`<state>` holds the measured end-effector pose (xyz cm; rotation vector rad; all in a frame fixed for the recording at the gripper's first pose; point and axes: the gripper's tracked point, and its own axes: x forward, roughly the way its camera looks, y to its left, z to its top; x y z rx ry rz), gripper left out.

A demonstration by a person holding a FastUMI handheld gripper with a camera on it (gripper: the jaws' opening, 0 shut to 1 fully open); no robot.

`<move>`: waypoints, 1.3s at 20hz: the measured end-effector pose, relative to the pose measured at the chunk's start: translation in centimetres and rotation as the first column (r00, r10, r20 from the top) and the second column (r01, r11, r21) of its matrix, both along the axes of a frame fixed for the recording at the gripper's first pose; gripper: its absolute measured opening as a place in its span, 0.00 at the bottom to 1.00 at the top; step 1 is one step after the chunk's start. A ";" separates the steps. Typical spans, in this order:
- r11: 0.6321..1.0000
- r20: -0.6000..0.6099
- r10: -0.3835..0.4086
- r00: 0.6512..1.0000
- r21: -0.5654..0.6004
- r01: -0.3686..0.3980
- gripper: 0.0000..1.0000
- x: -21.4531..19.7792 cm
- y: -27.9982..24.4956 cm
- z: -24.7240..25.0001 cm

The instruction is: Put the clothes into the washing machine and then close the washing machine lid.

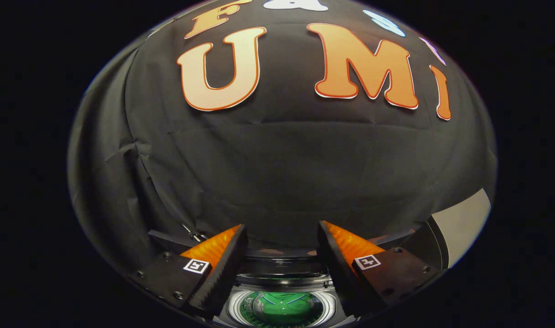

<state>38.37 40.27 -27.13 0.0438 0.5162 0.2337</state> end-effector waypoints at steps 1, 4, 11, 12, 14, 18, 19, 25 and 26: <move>1.000 0.002 -0.002 1.000 0.002 0.002 1.00 -0.2 -0.1 -0.1; 1.000 0.020 -0.003 1.000 0.000 0.003 1.00 -1.8 -0.5 0.2; 1.000 0.063 0.004 0.998 -0.006 -0.004 1.00 -5.7 -1.1 -0.1; 1.000 0.072 0.002 0.997 0.000 -0.002 1.00 -6.2 -1.1 0.0; 1.000 0.078 0.004 0.997 -0.002 -0.004 1.00 -7.3 -1.3 -0.3; 1.000 0.102 0.016 0.995 0.002 -0.016 0.99 -9.4 -1.4 -0.9; 1.000 0.101 0.015 0.995 0.008 -0.015 0.99 -9.7 -1.4 -1.1; 1.000 0.104 0.010 0.995 0.017 -0.012 0.99 -11.0 -1.5 -2.3; 1.000 0.092 0.017 0.996 0.016 -0.018 0.99 -11.1 -1.5 -2.8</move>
